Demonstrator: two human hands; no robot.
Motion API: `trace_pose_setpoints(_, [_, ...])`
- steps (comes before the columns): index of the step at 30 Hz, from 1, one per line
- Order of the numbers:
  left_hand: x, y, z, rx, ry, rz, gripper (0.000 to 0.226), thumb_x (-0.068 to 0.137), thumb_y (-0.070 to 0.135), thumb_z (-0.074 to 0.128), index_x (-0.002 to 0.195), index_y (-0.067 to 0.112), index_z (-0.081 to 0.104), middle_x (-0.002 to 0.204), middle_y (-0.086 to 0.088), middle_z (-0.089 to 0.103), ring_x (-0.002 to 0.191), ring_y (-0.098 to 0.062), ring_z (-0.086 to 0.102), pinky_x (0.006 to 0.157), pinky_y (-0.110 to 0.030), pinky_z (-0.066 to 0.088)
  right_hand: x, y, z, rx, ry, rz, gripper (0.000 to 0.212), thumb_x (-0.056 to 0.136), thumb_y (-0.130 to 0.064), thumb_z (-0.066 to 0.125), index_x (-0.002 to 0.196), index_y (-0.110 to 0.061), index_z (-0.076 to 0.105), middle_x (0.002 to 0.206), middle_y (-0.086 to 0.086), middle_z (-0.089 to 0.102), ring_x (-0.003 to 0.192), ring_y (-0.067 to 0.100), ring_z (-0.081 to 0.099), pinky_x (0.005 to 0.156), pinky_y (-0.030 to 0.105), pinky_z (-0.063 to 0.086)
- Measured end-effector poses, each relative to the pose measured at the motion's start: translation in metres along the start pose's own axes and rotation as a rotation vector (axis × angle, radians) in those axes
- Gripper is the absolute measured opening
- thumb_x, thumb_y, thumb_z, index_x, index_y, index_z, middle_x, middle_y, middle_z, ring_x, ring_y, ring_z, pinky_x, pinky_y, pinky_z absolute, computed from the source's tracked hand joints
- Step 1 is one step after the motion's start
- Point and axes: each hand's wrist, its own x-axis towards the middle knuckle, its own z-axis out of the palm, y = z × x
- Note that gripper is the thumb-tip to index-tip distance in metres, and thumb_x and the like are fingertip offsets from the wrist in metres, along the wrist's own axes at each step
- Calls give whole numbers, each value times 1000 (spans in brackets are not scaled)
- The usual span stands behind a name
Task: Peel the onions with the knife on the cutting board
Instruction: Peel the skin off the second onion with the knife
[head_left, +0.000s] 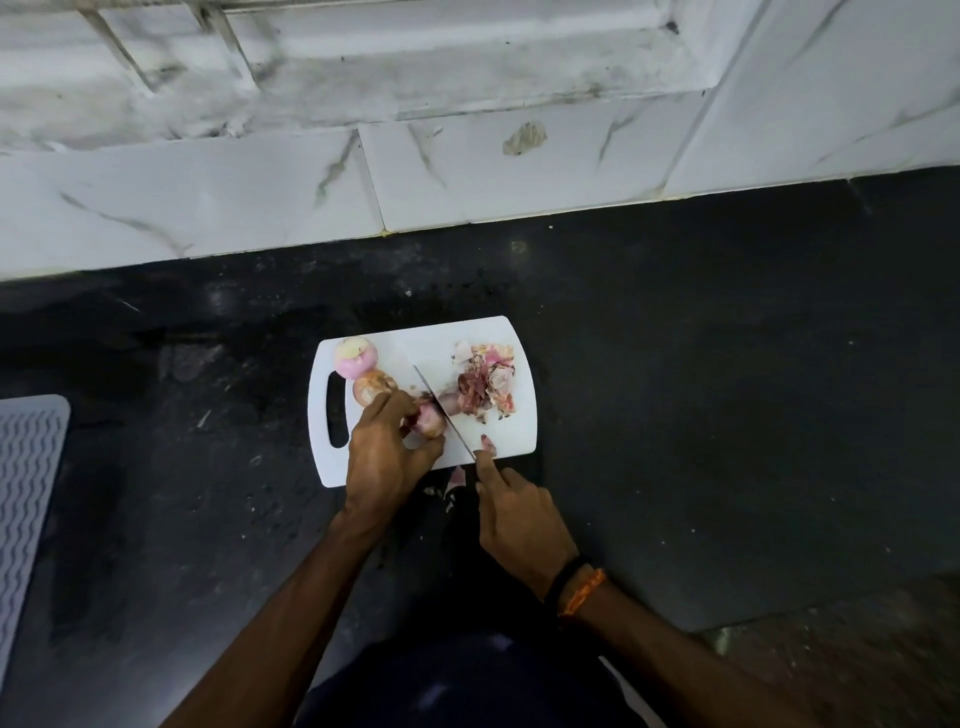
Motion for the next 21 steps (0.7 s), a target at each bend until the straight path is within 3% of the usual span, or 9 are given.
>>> trace_pose_setpoints(5, [-2, 3, -6, -129, 31, -47, 34, 68, 22, 86, 93, 17, 64, 93, 6, 67, 87, -14, 65, 73, -41, 60, 2, 8, -1, -40, -8, -8, 57, 103, -27, 31, 158, -16, 22, 101, 10, 59, 70, 26, 57, 65, 44, 52])
trace_pose_setpoints(9, [-3, 14, -12, -280, 42, -107, 39, 69, 16, 91, 100, 17, 67, 98, 15, 70, 92, 0, 67, 77, -27, 61, 1, 11, 1, -14, 38, -19, 59, 100, -30, 30, 157, -15, 26, 93, 11, 60, 66, 27, 57, 61, 46, 52])
trace_pose_setpoints(12, [-4, 14, -16, -381, 77, -132, 43, 69, 14, 91, 106, 9, 69, 108, 8, 71, 104, -2, 65, 80, -23, 59, 3, 11, -1, -7, 48, -25, 60, 100, -33, 28, 157, -17, 26, 92, 9, 60, 67, 25, 57, 62, 47, 53])
trace_pose_setpoints(15, [-3, 11, -19, -436, 80, -91, 44, 67, 13, 93, 102, 13, 66, 117, 2, 66, 115, -11, 61, 83, -25, 56, 3, 9, -4, 25, 53, -35, 60, 99, -34, 30, 157, -18, 27, 92, 8, 61, 70, 23, 58, 65, 47, 54])
trace_pose_setpoints(18, [-3, 14, -23, -559, 66, -112, 43, 64, 2, 91, 98, 8, 65, 114, -9, 64, 110, -14, 62, 78, -21, 54, 3, 6, -10, 64, 85, -43, 57, 98, -33, 35, 153, -16, 37, 98, 9, 67, 80, 25, 63, 73, 46, 54])
trace_pose_setpoints(21, [-2, 15, -28, -764, 38, -196, 44, 63, 13, 91, 100, 3, 69, 107, -8, 72, 105, -20, 67, 88, -34, 55, 6, 1, -19, 85, 167, -50, 46, 100, -28, 45, 144, -16, 50, 98, 5, 71, 84, 23, 66, 77, 41, 54])
